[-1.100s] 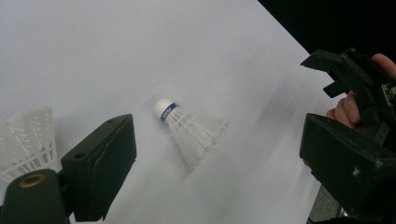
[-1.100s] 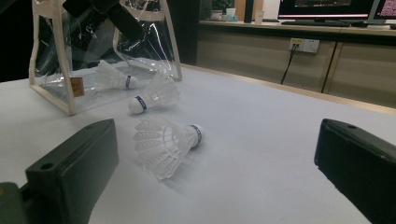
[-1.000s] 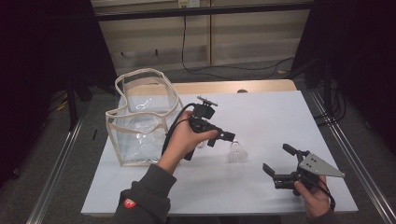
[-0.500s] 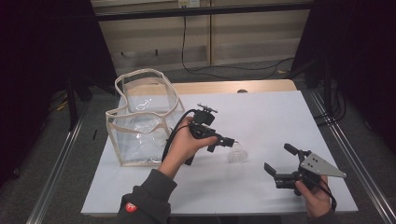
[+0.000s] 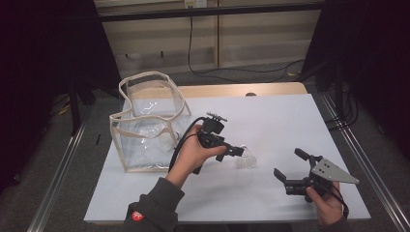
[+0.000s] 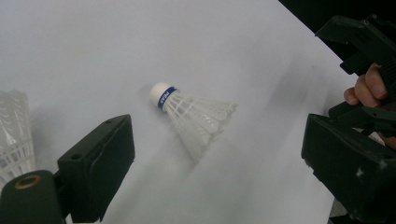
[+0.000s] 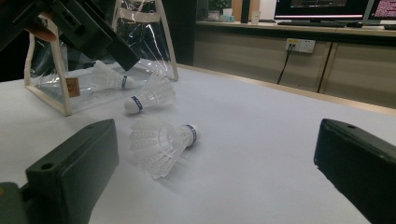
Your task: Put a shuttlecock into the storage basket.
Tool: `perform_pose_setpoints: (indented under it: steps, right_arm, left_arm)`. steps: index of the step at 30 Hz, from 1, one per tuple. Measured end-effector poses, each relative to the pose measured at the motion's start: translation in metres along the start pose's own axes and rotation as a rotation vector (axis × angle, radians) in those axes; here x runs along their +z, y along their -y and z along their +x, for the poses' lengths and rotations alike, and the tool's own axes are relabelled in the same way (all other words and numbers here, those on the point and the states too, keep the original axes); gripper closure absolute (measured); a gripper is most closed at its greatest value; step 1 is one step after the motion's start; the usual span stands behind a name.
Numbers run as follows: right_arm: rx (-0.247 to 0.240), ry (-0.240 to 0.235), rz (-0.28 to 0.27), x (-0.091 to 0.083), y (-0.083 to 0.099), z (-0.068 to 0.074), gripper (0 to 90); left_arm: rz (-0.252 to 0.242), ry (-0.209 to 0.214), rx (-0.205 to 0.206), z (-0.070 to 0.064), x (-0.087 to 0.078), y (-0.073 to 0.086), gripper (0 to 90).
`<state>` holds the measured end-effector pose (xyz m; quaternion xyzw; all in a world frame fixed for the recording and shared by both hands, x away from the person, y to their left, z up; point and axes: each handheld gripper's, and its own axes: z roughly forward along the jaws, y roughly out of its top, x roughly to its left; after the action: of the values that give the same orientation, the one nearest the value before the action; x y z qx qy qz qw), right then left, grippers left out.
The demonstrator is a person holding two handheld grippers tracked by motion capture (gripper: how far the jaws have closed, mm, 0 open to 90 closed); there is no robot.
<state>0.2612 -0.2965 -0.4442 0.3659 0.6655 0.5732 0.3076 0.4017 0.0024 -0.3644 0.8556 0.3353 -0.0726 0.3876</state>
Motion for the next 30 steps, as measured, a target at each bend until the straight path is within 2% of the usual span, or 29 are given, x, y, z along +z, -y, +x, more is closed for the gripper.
perform_pose_setpoints:
  steps: [5, 17, 22, 30]
  right_arm:
    - [-0.003, -0.002, -0.002, 0.0, 0.0, 0.0, 0.0]
    - [-0.001, 0.001, 0.001, 0.001, -0.001, -0.001, 0.0]
    - [-0.003, -0.002, -0.005, 0.0, -0.001, 0.0, 0.0]
    - [0.002, 0.011, -0.009, 0.0, -0.001, -0.001, 0.1]
  left_arm:
    - [-0.014, 0.0, -0.001, 0.0, 0.004, 0.004, 9.7]
    - [0.008, 0.005, 0.03, -0.002, 0.012, 0.01, 10.4]
    - [0.008, -0.002, 0.031, -0.003, 0.015, 0.014, 10.4]
    - [0.018, 0.009, 0.032, -0.004, 0.024, 0.016, 10.3]
